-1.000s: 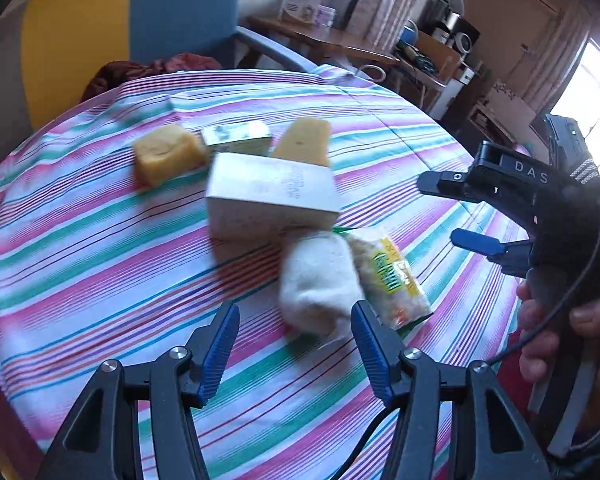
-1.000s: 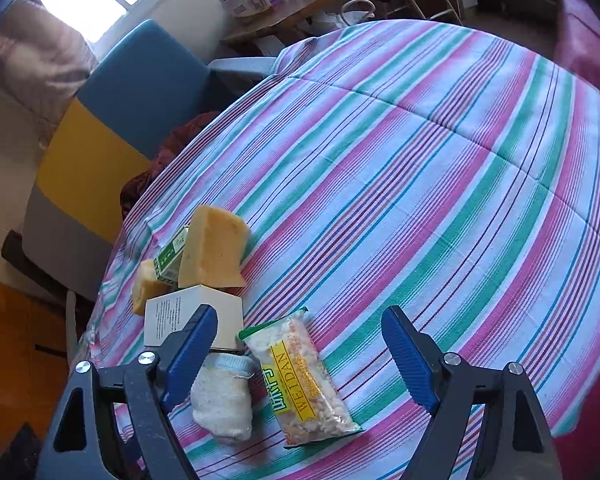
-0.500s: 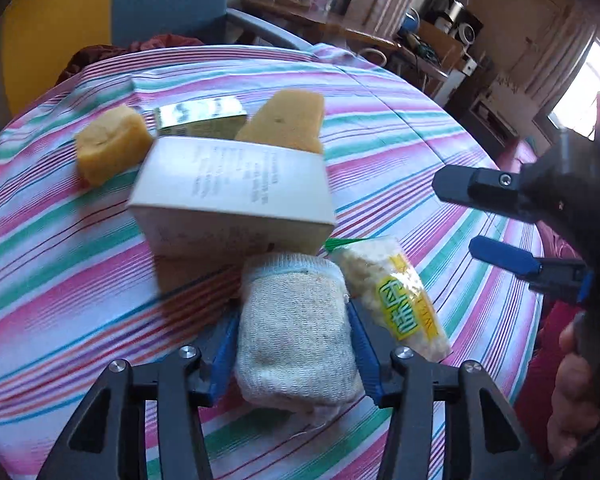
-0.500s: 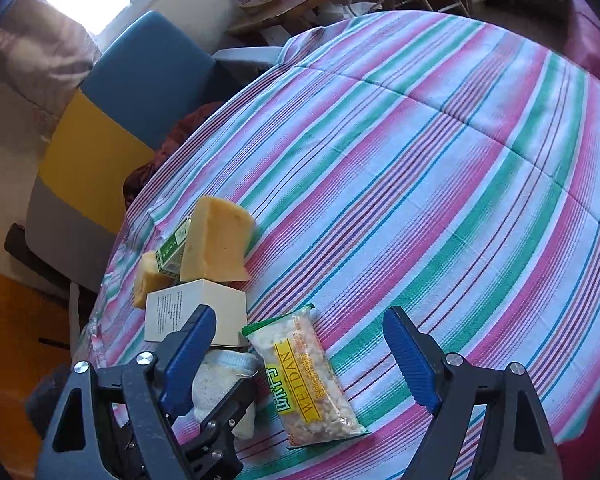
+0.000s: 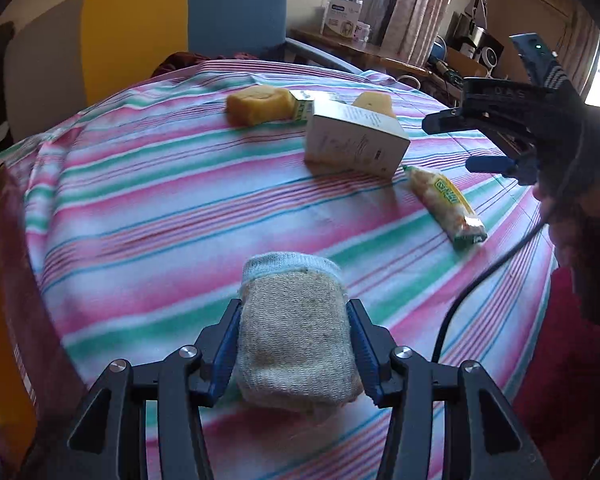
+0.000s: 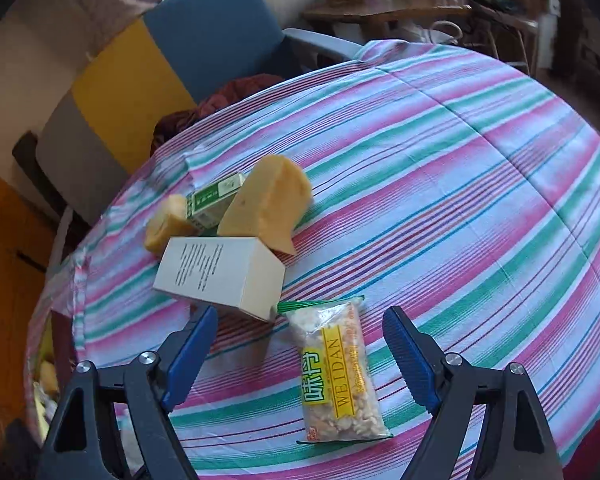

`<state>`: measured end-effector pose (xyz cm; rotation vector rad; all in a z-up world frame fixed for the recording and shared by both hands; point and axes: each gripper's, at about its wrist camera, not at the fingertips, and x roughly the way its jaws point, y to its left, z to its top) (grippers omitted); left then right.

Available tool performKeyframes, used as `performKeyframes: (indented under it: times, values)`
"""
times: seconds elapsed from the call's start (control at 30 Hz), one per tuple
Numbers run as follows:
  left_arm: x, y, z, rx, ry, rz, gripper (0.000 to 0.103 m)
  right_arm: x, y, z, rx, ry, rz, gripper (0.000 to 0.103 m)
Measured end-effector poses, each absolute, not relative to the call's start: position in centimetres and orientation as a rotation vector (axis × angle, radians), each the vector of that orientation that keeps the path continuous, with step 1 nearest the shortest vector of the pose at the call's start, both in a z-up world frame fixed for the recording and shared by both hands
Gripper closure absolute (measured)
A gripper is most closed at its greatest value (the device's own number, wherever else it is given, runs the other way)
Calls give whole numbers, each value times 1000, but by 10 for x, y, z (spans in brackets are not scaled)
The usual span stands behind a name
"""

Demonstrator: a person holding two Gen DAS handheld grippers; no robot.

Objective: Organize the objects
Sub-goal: 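Hold the sock bundle in the left gripper while right grasps the white paper box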

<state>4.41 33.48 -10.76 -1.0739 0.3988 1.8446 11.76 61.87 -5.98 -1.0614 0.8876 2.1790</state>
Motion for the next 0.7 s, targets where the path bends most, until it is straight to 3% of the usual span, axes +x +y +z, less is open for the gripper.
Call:
performKeyframes:
  times: [0.13, 0.3, 0.47, 0.6, 0.7]
  values:
    - [42, 316, -107, -1073, 388, 1842, 51, 97, 599, -59, -1152, 777, 2267, 17]
    - [39, 308, -109, -1081, 349, 1834, 51, 45, 568, -45, -1269, 428, 2429, 14]
    - [37, 306, -110, -1098, 308, 1822, 51, -6, 582, -58, -1417, 370, 2384, 10]
    - [34, 303, -112, -1118, 271, 1805, 50, -22, 591, -69, -1471, 295, 2336, 0]
    - [34, 303, -112, -1122, 258, 1803, 50, -26, 583, -72, -1580, 302, 2343, 1]
